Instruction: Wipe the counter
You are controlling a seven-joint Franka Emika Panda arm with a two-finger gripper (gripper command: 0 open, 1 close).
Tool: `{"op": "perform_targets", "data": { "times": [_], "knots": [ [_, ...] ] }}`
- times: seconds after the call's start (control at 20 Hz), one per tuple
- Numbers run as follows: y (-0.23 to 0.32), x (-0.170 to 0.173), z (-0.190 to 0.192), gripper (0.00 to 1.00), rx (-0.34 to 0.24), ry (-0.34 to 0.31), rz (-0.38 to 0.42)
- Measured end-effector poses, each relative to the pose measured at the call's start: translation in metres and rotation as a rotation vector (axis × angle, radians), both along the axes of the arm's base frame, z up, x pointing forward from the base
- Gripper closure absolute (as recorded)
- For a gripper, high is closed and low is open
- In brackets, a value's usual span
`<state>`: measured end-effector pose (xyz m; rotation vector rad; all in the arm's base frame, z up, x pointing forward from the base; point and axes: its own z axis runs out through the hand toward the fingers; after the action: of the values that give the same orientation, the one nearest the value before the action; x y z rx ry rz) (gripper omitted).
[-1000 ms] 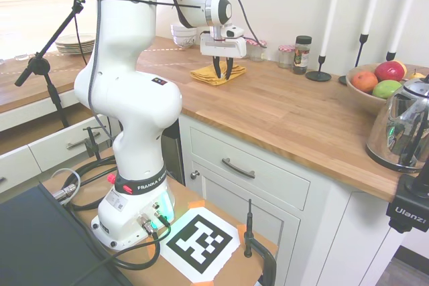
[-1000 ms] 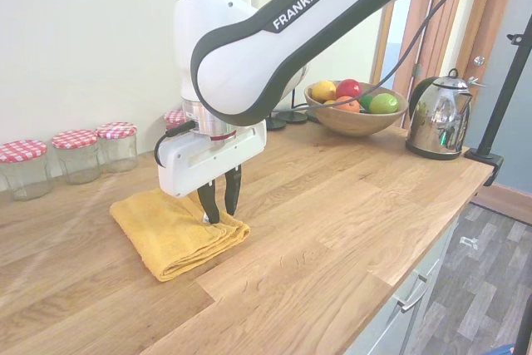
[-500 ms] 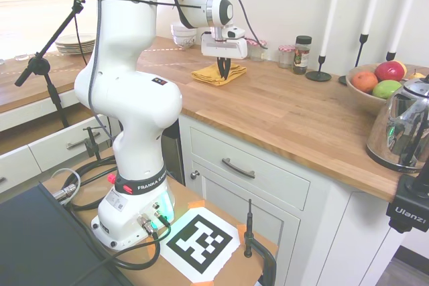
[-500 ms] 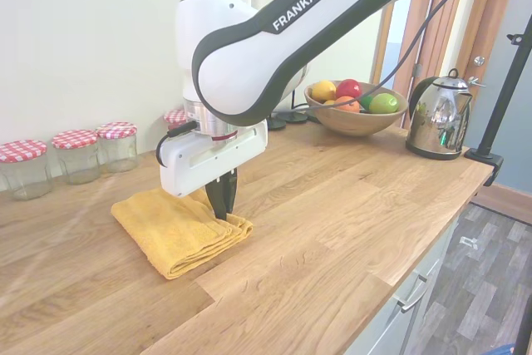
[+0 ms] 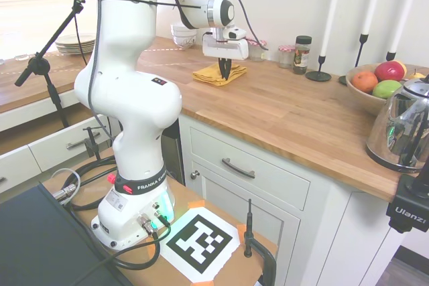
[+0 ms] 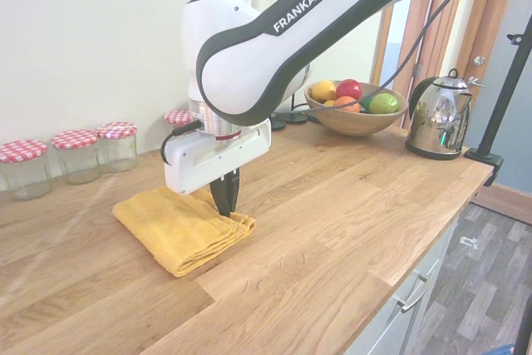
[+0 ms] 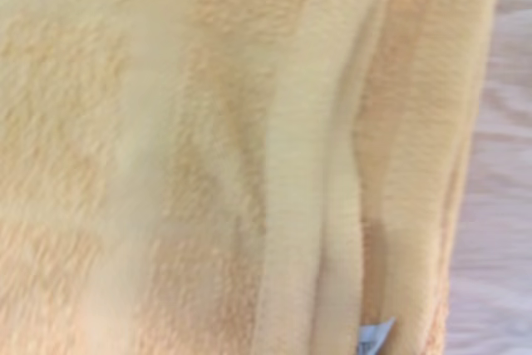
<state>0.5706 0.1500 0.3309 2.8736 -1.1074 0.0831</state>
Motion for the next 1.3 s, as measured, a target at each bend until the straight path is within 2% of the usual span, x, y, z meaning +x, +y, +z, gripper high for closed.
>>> {"op": "perform_targets", "data": {
  "times": [0.35, 0.75, 1.3],
  "knots": [
    [-0.092, -0.001, 0.002, 1.00, 0.021, -0.001, -0.069],
    [-0.227, -0.031, -0.001, 1.00, 0.051, -0.010, -0.139],
    [-0.383, -0.076, -0.003, 1.00, 0.100, -0.035, -0.191]
  ]
}}
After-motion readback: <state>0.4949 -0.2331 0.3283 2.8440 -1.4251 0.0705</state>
